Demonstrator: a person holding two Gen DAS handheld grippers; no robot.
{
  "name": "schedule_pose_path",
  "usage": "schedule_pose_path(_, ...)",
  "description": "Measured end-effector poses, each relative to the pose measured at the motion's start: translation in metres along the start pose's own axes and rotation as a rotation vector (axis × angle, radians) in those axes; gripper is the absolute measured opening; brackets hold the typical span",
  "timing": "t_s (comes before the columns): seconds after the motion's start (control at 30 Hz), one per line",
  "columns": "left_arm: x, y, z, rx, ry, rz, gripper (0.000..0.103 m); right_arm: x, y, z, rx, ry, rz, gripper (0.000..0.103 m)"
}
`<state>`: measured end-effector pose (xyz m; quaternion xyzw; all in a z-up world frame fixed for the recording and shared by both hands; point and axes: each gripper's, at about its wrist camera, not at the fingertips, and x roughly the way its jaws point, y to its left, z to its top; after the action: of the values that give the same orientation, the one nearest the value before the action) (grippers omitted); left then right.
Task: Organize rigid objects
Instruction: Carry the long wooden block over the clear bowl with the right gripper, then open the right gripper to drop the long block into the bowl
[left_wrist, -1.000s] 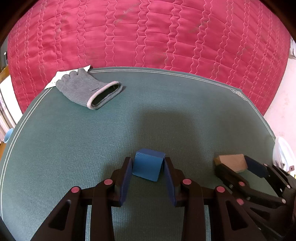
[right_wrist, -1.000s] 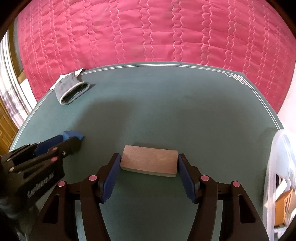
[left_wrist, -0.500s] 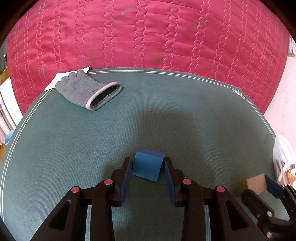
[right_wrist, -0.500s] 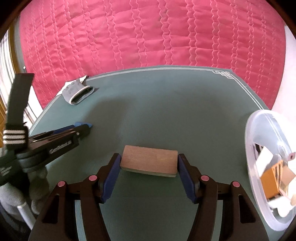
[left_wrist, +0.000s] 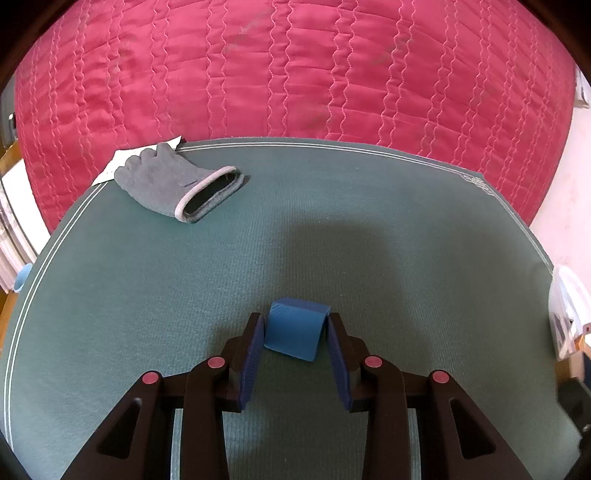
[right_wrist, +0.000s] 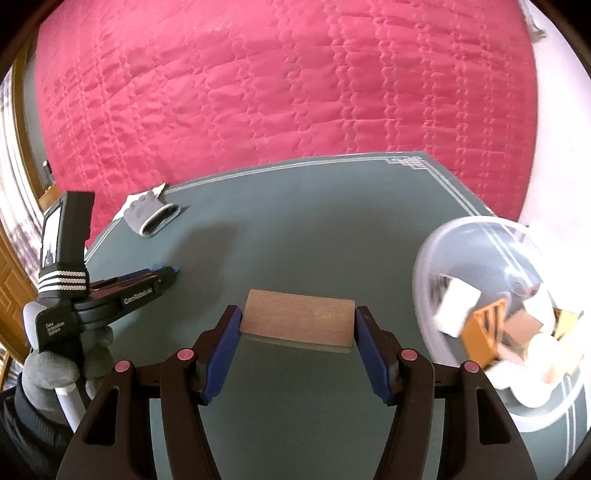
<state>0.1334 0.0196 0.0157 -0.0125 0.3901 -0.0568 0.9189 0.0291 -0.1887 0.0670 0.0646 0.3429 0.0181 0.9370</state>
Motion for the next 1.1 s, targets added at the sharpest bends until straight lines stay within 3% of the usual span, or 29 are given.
schedule_pose_path(0.47,-0.005,-0.010,-0.008,0.025,-0.001,0.006,0.037,-0.032,-0.081,0.009,0.104,-0.077,-0.164,0.063)
schedule_pose_path(0.87,-0.014,-0.027,-0.020,0.067,-0.010,-0.012,0.037,-0.020,-0.141,0.029,0.190,-0.086,-0.277,0.063)
schedule_pose_path(1.1,-0.015,-0.031,-0.023,0.078,-0.013,-0.022,0.037,-0.021,-0.157,0.033,0.219,-0.103,-0.286,0.064)
